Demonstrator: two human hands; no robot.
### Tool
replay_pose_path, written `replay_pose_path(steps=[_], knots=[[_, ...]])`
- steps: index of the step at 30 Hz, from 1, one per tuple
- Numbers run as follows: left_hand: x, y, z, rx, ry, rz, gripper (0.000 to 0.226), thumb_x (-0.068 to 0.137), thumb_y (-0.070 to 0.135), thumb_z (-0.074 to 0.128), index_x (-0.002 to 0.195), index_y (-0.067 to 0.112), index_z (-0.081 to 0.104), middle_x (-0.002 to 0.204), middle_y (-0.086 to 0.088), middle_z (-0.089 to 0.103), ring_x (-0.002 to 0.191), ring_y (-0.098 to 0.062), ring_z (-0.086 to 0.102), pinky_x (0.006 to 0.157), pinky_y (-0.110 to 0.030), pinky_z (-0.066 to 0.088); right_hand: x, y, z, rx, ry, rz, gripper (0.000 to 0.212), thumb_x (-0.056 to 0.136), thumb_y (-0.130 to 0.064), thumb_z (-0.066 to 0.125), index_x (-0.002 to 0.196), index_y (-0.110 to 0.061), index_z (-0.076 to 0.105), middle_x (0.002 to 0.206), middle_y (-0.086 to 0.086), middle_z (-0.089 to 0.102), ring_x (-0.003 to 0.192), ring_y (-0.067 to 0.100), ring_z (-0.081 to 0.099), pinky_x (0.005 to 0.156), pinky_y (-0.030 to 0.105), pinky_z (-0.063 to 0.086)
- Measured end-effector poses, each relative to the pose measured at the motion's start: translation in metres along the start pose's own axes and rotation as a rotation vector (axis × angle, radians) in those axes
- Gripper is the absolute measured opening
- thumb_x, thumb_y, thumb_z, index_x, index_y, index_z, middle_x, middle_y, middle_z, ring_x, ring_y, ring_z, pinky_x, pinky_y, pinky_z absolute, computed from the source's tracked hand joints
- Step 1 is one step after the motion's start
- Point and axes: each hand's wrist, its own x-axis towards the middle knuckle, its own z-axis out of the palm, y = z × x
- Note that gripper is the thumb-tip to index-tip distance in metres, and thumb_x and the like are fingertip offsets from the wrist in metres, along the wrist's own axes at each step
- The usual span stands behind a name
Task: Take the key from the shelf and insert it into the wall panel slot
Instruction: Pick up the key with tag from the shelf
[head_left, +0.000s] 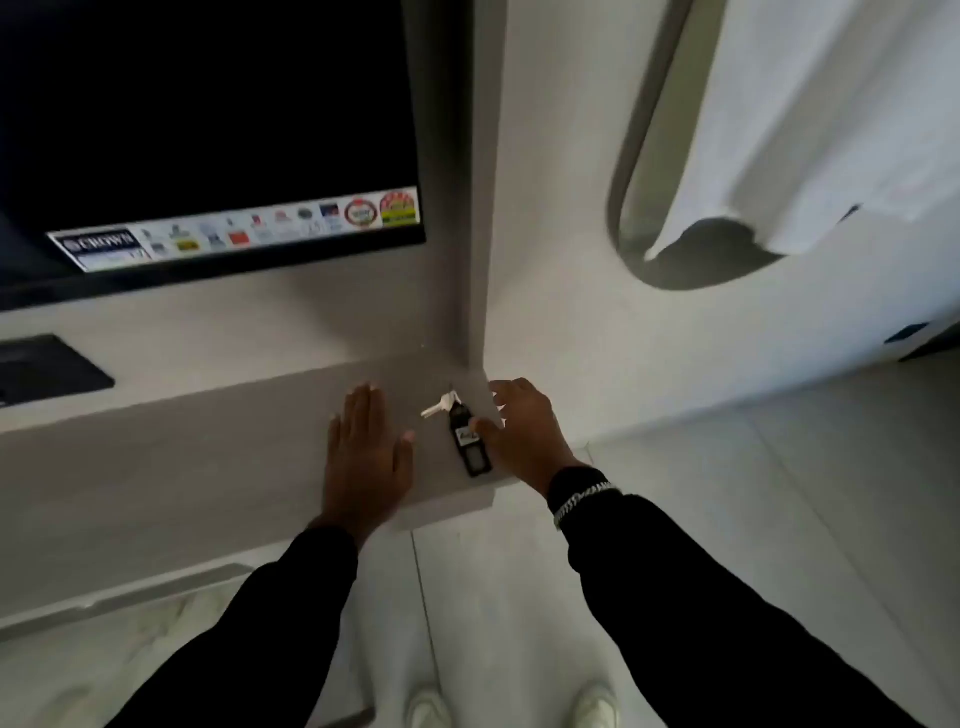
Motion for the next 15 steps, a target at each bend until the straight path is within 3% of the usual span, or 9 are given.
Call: replay_pose_path(steps=[3, 7, 11, 13, 15], knots=[[0.005, -0.013, 0.017, 0.062, -0.071, -0.060, 0.086, 0.087, 0.052, 0.020, 0.149, -0.006, 0.032, 0.161, -0.027, 0.029, 0.150, -0.044, 0.026, 0.121, -0.060, 0.024, 0.008, 0.002, 0.020, -0.138, -0.053, 0.020, 0.022, 0.076, -0.031, 0.064, 0.078, -0.011, 0.055, 0.085, 0.010, 0.055, 0.092, 0.032, 0.057, 0.067, 0.028, 0.035], [0.008, -0.021, 0.035, 0.192, -0.039, -0.036, 0.080, 0.092, 0.050, 0.026, 0.148, -0.006, 0.033, 0.158, -0.027, 0.034, 0.147, -0.044, 0.032, 0.119, -0.062, 0.026, 0.015, 0.001, 0.036, -0.129, -0.034, 0.104, 0.028, 0.077, -0.028, 0.065, 0.085, 0.000, 0.064, 0.096, 0.018, 0.062, 0.092, 0.034, 0.058, 0.069, 0.029, 0.038], [0.011, -0.021, 0.035, 0.243, -0.029, -0.038, 0.080, 0.093, 0.051, 0.025, 0.150, -0.004, 0.030, 0.161, -0.025, 0.031, 0.150, -0.041, 0.028, 0.121, -0.061, 0.023, 0.027, -0.007, 0.035, -0.137, -0.044, 0.183, 0.025, 0.081, -0.026, 0.063, 0.084, -0.001, 0.067, 0.095, 0.018, 0.070, 0.093, 0.037, 0.063, 0.071, 0.033, 0.046], [0.010, -0.021, 0.035, 0.246, -0.039, -0.039, 0.079, 0.093, 0.051, 0.026, 0.151, -0.003, 0.030, 0.161, -0.025, 0.030, 0.150, -0.040, 0.028, 0.121, -0.060, 0.023, 0.029, -0.008, 0.032, -0.130, -0.071, 0.212, 0.025, 0.078, -0.027, 0.064, 0.068, -0.004, 0.063, 0.082, 0.014, 0.069, 0.086, 0.036, 0.062, 0.066, 0.029, 0.041], [0.011, -0.022, 0.035, 0.236, -0.036, -0.036, 0.079, 0.094, 0.051, 0.027, 0.150, -0.003, 0.031, 0.160, -0.025, 0.032, 0.149, -0.041, 0.029, 0.121, -0.061, 0.025, 0.029, -0.007, 0.027, -0.051, -0.063, 0.267, 0.032, 0.075, -0.027, 0.066, 0.052, -0.009, 0.052, 0.060, 0.009, 0.056, 0.071, 0.031, 0.055, 0.057, 0.027, 0.034]])
